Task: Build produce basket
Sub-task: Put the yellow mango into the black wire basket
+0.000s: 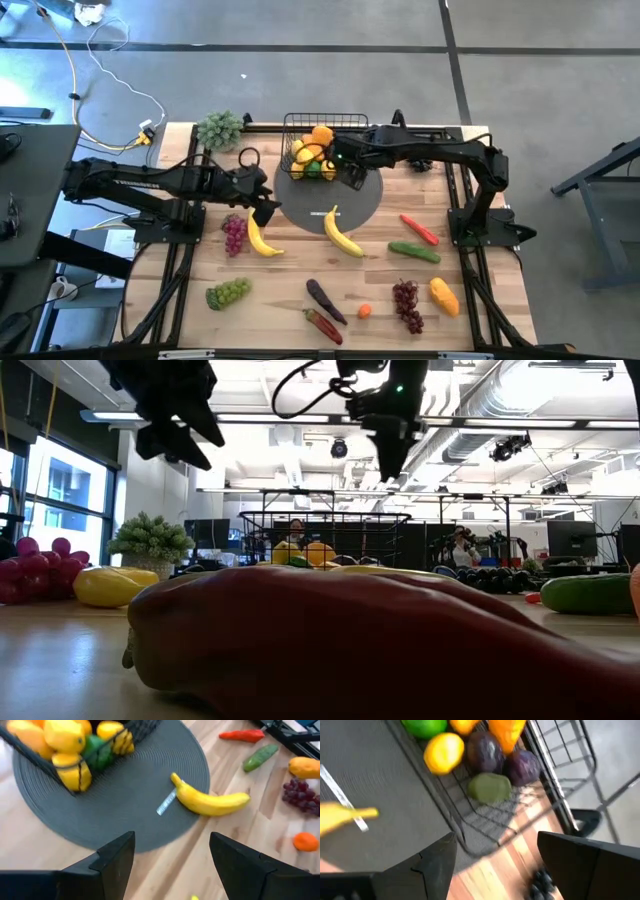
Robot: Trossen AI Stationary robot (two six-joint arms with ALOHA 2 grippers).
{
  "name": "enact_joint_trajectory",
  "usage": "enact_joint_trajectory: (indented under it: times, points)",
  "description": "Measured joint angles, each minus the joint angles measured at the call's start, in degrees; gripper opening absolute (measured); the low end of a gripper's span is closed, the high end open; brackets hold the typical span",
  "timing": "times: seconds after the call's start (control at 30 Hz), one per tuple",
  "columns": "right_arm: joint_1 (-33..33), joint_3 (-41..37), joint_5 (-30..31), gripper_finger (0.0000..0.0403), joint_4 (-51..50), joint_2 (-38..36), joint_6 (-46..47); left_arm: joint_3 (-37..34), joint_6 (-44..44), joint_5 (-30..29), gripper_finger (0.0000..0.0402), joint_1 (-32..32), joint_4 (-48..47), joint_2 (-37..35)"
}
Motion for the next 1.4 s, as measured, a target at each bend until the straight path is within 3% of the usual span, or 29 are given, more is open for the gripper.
enact_joint_trajectory:
  times: [0.53,0.97,1.2,1.4]
  points:
    - [6.44,-0.04,8.09,0.0259,-15.79,-6.3,7.87,0.0,-16.68,-2.42,0.0248,-10.12,-5.51,0.0]
    - [11.44,-0.29,10.16,0.0259,-18.98,-15.86,18.0,0.0,-20.03,-3.95,0.0248,-13.98,-7.76,0.0]
    - [14.94,-14.76,9.17,0.0259,-18.12,-25.75,29.77,0.0,-21.58,-3.87,0.0248,-15.39,-7.85,0.02]
    - [18.8,-26.11,4.21,0.0259,-12.43,-35.24,39.5,0.0,-23.21,-3.83,0.0248,-16.56,-7.84,0.02]
